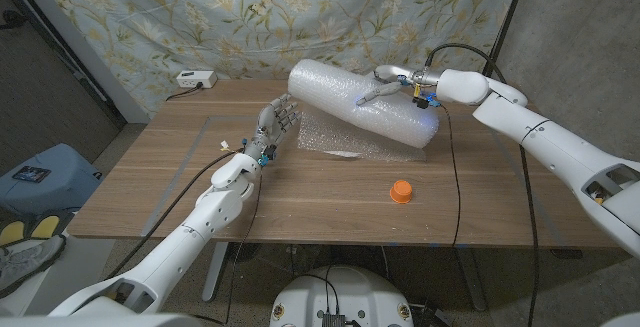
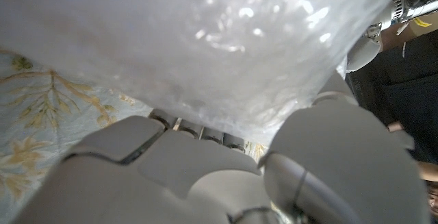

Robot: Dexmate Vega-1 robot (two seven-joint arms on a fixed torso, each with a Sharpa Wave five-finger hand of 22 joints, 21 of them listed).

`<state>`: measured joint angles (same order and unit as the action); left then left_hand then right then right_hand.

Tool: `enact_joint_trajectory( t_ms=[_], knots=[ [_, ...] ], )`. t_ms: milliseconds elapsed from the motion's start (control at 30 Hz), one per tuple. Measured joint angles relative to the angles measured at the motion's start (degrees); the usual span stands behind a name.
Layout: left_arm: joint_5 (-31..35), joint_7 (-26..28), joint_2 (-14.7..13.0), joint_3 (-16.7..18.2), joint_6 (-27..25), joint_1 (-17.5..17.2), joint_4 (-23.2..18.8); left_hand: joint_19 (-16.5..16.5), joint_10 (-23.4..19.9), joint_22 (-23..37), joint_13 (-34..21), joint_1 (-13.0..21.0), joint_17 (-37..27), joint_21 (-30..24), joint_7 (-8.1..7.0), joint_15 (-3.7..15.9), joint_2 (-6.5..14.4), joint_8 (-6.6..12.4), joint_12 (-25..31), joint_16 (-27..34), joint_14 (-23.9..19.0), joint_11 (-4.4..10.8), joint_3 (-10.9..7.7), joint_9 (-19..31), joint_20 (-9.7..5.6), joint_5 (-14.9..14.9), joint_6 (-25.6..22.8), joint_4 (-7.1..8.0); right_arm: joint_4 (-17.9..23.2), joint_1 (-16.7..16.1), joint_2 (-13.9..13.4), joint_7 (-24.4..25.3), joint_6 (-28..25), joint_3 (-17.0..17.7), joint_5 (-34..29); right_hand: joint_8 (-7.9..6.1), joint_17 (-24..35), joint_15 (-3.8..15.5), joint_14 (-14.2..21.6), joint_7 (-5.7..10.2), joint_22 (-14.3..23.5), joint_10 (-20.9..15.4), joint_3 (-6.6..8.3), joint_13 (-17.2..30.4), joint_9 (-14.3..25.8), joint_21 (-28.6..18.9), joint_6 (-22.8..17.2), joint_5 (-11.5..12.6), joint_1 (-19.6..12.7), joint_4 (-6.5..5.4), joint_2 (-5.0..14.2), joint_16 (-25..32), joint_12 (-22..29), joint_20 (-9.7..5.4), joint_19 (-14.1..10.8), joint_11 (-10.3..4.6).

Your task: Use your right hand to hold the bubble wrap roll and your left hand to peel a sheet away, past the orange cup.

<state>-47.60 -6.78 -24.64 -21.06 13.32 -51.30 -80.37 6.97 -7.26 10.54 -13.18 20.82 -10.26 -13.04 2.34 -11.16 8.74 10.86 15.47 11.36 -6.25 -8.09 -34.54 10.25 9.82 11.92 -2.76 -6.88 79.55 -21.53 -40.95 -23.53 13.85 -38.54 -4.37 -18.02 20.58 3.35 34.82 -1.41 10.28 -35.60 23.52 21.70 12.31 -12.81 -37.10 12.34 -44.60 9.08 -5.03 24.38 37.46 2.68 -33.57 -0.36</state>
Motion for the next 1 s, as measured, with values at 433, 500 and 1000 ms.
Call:
enact_joint_trajectory(
  t_ms=[433,500,1000],
  knots=[
    [-0.7,-0.2,0.3,0.3,0.6,-0.3,0.4,0.0,0.0,0.0,0.0,0.2,0.1,0.0,0.00,0.00,-0.2,0.00,0.0,-0.3,0.0,0.00,0.01,0.0,0.00,0.0,0.0,-0.49,2.2,-0.3,0.4,0.7,-8.6,0.5,2.7,0.17,0.6,-0.03,1.2,0.29,0.0,-1.9,0.00,0.0,0.4,0.0,-1.7,-0.7,-0.2,0.00,-0.21,0.6,1.1,0.08,-0.7,-0.43],
    [-0.8,-0.4,0.4,0.3,0.6,0.0,0.7,0.0,0.0,0.0,0.0,0.2,0.1,0.0,0.00,0.00,-0.2,0.00,0.0,-0.3,0.0,0.00,0.01,0.0,0.00,0.0,0.0,-0.49,2.6,-0.3,0.4,0.7,-9.8,0.7,3.4,-0.01,0.6,0.12,1.3,0.29,0.0,-2.0,-0.24,0.0,0.4,0.0,-1.7,-0.8,-0.2,0.24,-0.21,0.6,1.1,0.29,-0.9,-0.50],
    [-1.1,-2.6,1.5,0.0,0.3,3.0,4.6,0.0,0.0,0.0,-0.3,0.5,0.1,0.4,0.00,0.00,-0.5,0.00,-0.1,-0.3,0.0,0.00,0.25,0.0,0.00,0.0,0.0,-0.72,2.9,-0.6,0.4,0.7,-16.3,2.2,10.0,-0.06,1.1,0.20,1.9,-0.14,0.0,-2.2,-0.47,-0.2,0.6,0.0,-2.5,-1.3,-0.1,0.02,-0.12,1.5,1.1,0.19,-1.4,-0.50]
  ],
)
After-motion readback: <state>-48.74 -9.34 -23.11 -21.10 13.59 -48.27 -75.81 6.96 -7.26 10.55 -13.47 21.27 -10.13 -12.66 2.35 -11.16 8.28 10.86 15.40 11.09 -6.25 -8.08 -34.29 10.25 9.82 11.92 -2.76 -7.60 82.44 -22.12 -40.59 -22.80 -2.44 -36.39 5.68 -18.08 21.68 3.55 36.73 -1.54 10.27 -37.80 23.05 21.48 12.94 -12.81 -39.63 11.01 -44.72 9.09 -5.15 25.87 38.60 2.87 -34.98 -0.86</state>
